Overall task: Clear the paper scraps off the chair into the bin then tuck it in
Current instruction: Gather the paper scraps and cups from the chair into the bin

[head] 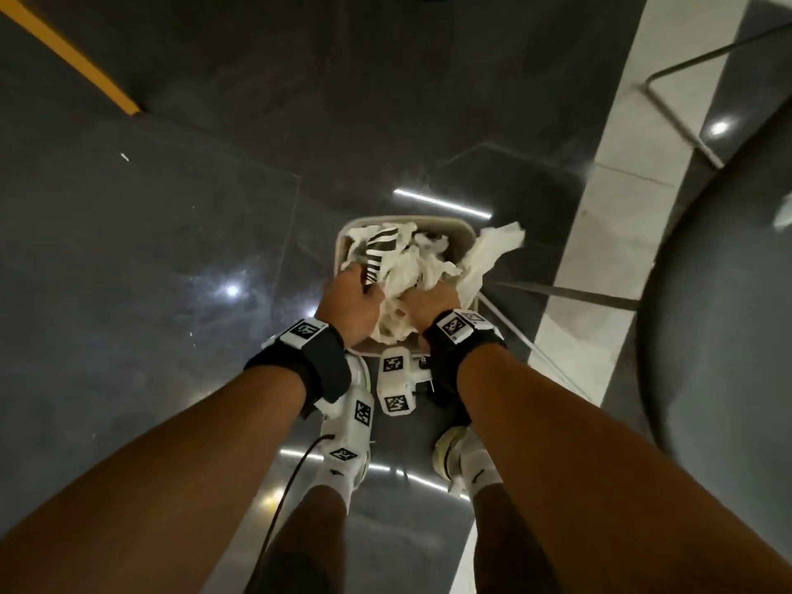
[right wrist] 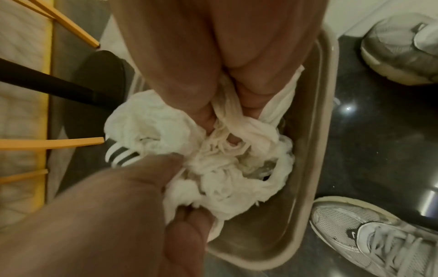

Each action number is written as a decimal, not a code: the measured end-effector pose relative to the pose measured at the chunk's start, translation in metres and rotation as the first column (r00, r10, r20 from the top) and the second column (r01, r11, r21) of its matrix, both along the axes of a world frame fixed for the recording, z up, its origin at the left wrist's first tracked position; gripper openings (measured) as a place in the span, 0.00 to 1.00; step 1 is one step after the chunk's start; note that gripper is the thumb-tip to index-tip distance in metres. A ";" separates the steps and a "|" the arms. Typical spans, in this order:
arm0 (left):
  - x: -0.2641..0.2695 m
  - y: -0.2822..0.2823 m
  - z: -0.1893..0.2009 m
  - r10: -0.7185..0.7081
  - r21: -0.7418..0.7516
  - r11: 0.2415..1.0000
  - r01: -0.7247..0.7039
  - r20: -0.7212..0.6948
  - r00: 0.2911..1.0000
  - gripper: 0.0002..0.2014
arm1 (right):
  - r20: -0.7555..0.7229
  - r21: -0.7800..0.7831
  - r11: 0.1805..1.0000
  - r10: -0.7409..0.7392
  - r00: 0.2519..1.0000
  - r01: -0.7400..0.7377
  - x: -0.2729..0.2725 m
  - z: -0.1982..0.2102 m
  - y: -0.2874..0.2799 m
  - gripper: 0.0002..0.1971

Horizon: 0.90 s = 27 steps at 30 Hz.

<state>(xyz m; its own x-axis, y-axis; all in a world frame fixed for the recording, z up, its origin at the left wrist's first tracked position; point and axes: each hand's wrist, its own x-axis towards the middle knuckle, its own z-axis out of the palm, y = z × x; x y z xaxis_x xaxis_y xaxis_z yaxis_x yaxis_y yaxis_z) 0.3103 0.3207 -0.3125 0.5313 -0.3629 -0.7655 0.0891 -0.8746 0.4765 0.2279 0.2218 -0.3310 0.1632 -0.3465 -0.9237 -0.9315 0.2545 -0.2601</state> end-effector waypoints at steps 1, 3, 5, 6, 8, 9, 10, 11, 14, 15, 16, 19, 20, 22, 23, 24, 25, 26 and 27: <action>-0.003 0.001 -0.008 -0.046 0.008 0.999 0.046 0.000 0.999 0.16 | -0.020 -0.001 0.999 0.035 0.999 -0.035 0.002 -0.004 0.001 0.19; -0.005 -0.002 -0.018 -0.087 0.009 0.996 0.088 -0.027 0.996 0.16 | -0.006 -0.013 0.985 0.169 0.986 -0.169 0.002 -0.013 0.005 0.20; -0.003 -0.006 -0.019 -0.068 -0.007 0.998 0.067 -0.068 0.995 0.16 | 0.015 0.036 0.986 0.163 0.987 -0.163 0.007 -0.016 0.006 0.21; -0.001 -0.007 -0.017 -0.049 -0.009 0.999 0.049 -0.089 0.995 0.17 | 0.039 0.011 0.995 0.103 0.994 -0.103 0.006 -0.014 0.005 0.23; 0.004 -0.010 -0.005 -0.032 0.002 0.999 0.032 -0.109 0.994 0.20 | 0.059 -0.037 0.999 0.007 0.998 -0.005 0.010 -0.007 0.001 0.28; 0.007 -0.012 0.003 -0.032 0.011 0.999 0.033 -0.110 0.993 0.21 | 0.064 -0.024 0.999 0.026 0.998 -0.025 0.012 0.000 -0.001 0.31; 0.010 -0.014 0.008 -0.041 0.013 0.999 0.043 -0.103 0.994 0.21 | 0.085 -0.029 0.998 0.055 0.995 -0.053 0.012 0.006 -0.004 0.34; 0.012 -0.015 0.014 -0.056 0.016 0.998 0.058 -0.097 0.994 0.19 | 0.106 -0.048 0.995 0.095 0.990 -0.090 0.013 0.016 -0.006 0.35; 0.016 -0.021 0.032 -0.099 0.039 0.994 0.101 -0.051 0.994 0.12 | 0.055 -0.095 0.980 0.179 0.982 -0.173 0.010 0.041 -0.014 0.33; 0.016 -0.022 0.038 -0.102 0.056 0.993 0.104 -0.038 0.994 0.14 | 0.009 -0.112 0.974 0.198 0.980 -0.196 0.007 0.050 -0.016 0.33; 0.016 -0.023 0.046 -0.107 0.073 0.991 0.109 -0.024 0.994 0.17 | -0.014 -0.124 0.970 0.209 0.978 -0.209 0.002 0.058 -0.019 0.33; 0.014 -0.036 0.078 -0.163 0.116 0.980 0.162 0.001 0.987 0.22 | 0.006 -0.111 0.972 0.209 0.978 -0.207 -0.013 0.090 -0.034 0.28; 0.014 -0.045 0.091 -0.175 0.118 0.978 0.172 0.017 0.984 0.23 | 0.040 -0.099 0.971 0.225 0.974 -0.220 -0.018 0.103 -0.045 0.23; 0.010 -0.067 0.116 -0.212 0.108 0.973 0.205 0.065 0.975 0.22 | 0.135 -0.064 0.975 0.218 0.967 -0.211 -0.035 0.129 -0.063 0.16; 0.008 -0.084 0.129 -0.227 0.083 0.972 0.219 0.096 0.969 0.21 | 0.184 -0.052 0.986 0.168 0.968 -0.161 -0.044 0.143 -0.075 0.13; 0.005 -0.103 0.143 -0.240 0.047 0.971 0.236 0.120 0.963 0.20 | 0.234 -0.036 0.996 0.084 0.969 -0.078 -0.054 0.158 -0.087 0.11; 0.000 -0.126 0.155 -0.252 0.008 0.967 0.253 0.136 0.958 0.20 | 0.271 -0.007 1.000 -0.016 0.962 0.019 -0.064 0.172 -0.101 0.08; -0.008 -0.150 0.167 -0.274 -0.032 0.959 0.281 0.153 0.950 0.21 | 0.299 0.040 0.993 -0.122 0.947 0.115 -0.075 0.187 -0.116 0.06; -0.017 -0.175 0.179 -0.302 -0.066 0.946 0.317 0.172 0.938 0.21 | 0.304 0.089 0.976 -0.216 0.928 0.198 -0.085 0.200 -0.131 0.05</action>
<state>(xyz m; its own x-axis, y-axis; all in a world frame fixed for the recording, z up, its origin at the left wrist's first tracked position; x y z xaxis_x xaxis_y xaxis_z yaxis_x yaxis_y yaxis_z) 0.2934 0.1455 -0.1338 0.4923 -0.5931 -0.6370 -0.2613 -0.7988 0.5418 0.1431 0.0905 -0.1315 0.3743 -0.3530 -0.8575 -0.7318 0.4555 -0.5069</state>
